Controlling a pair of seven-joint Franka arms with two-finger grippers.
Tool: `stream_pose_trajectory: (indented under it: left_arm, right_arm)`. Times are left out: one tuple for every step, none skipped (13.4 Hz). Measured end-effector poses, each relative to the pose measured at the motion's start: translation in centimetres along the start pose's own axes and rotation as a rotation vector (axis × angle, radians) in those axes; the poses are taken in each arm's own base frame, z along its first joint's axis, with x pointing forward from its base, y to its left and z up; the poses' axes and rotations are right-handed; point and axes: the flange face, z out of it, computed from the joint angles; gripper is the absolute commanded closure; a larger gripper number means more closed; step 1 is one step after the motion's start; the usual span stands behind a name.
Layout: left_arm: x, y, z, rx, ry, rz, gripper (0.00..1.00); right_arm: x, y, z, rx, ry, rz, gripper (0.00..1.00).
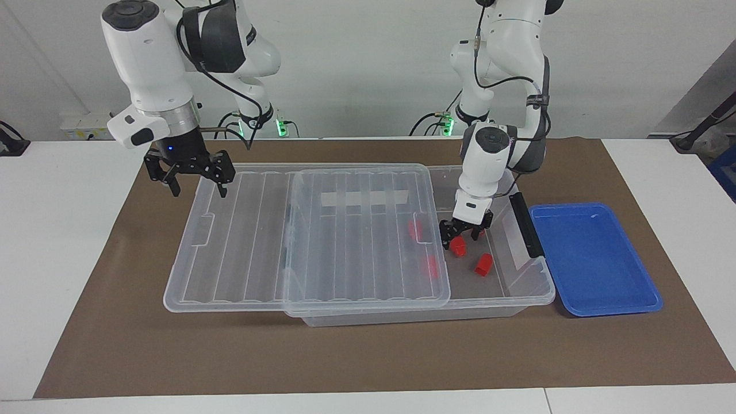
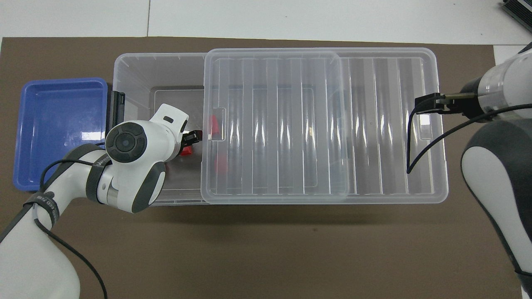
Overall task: Place red block in blue tray from box
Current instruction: 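Lower the left gripper onto a red block inside the box, then close the left gripper on the red block and lift it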
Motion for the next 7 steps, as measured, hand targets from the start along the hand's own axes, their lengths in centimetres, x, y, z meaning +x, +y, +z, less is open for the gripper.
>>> stream_pose_trajectory:
  left_arm:
    - [-0.12, -0.05, 0.23, 0.0, 0.0, 0.0, 0.11]
    - [-0.12, -0.04, 0.28, -0.002, 0.002, 0.0, 0.21]
    - [-0.11, -0.03, 0.26, -0.003, 0.003, 0.0, 0.3]
    - [-0.11, -0.03, 0.26, -0.003, 0.004, 0.0, 0.4]
    - [-0.11, -0.04, 0.27, -0.003, 0.004, 0.0, 0.49]
    - [-0.1, -0.04, 0.27, -0.003, 0.004, 0.0, 0.59]
    - [-0.1, -0.04, 0.29, -0.003, 0.004, -0.001, 0.69]
  right_arm:
    - [-0.06, -0.14, -0.39, 0.005, -0.005, 0.025, 0.0]
    - [-0.25, -0.27, -0.42, 0.005, -0.018, 0.038, 0.0]
    - [-0.6, -0.34, -0.24, 0.0, -0.045, 0.044, 0.0]
    - [-0.86, -0.38, -0.06, -0.005, -0.065, 0.045, 0.0]
    - [-0.94, -0.36, 0.03, -0.006, -0.073, 0.044, 0.0]
    - [-0.95, -0.31, 0.09, -0.007, -0.074, 0.045, 0.0]
    - [-0.93, -0.19, 0.11, -0.007, -0.075, 0.047, 0.0]
